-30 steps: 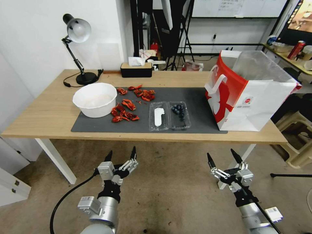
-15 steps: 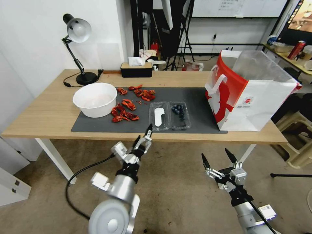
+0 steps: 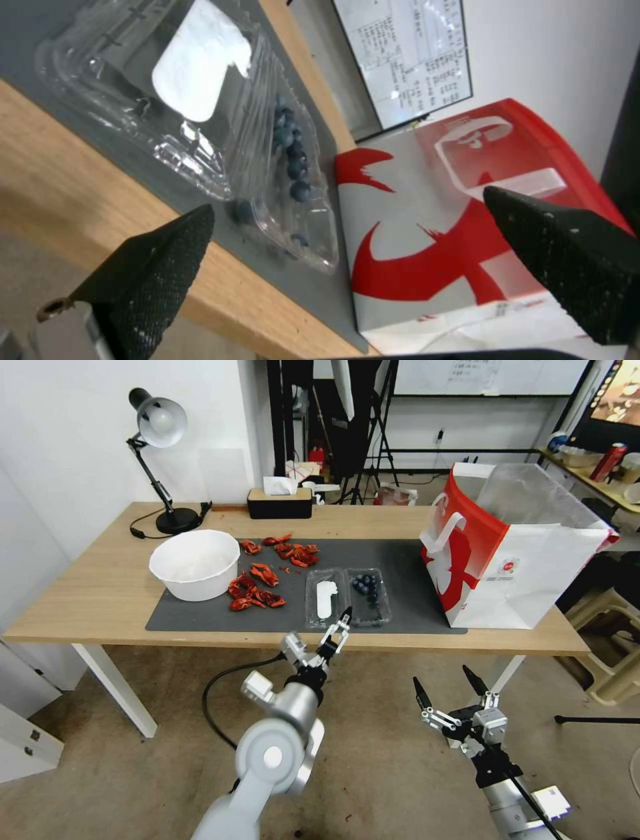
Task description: Close the takeout container lid, then place the container into the takeout bag.
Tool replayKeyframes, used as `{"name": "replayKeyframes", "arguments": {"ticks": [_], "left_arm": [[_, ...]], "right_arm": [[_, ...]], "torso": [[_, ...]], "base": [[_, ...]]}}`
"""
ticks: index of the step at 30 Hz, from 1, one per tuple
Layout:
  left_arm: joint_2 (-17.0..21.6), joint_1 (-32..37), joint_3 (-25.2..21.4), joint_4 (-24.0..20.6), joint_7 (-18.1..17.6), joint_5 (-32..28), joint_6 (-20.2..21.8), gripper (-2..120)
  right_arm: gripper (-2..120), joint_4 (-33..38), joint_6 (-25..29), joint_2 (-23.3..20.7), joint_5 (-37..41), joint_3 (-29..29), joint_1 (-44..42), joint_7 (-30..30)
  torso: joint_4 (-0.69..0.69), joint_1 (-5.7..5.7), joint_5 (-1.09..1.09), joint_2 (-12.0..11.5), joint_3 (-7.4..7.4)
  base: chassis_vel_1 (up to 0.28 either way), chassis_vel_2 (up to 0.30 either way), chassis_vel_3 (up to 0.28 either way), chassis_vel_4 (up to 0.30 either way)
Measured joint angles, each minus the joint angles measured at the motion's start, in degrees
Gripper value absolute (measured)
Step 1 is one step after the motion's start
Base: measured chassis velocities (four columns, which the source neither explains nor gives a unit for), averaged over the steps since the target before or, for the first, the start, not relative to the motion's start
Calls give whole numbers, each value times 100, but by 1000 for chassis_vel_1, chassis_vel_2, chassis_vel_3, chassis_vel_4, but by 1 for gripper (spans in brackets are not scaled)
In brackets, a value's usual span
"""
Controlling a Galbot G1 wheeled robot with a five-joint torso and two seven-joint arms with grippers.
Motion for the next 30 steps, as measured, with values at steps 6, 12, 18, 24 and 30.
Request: {"name": "replayKeyframes", "arguments": {"ticks": [6, 12, 18, 24, 30], "left_arm": [[-51, -270, 107, 162, -286, -51, 6, 100], [-155, -324, 182, 249, -424, -100, 34, 100], [-205, -406, 185, 356, -408, -133, 8, 100], [-244, -503, 197, 485, -348, -162, -3, 100], [-247, -560, 201, 599, -297, -156, -28, 100]], "right_arm": [[100, -9, 0, 50, -38, 3, 8, 15], [100, -33, 1, 75, -56, 3, 7, 26], [100, -72, 26, 95, -56, 19, 5, 27], [100, -83, 64, 125, -70, 20, -26, 27], [100, -83, 69, 153, -84, 22, -24, 47]], "torso": [[0, 0, 0, 0, 0], [0, 0, -1, 0, 0], [0, 0, -1, 0, 0], [0, 0, -1, 0, 0], [0, 0, -1, 0, -1]], "base": [[0, 0, 0, 0], [0, 0, 0, 0], [0, 0, 0, 0], [0, 0, 0, 0], [0, 0, 0, 0]]}}
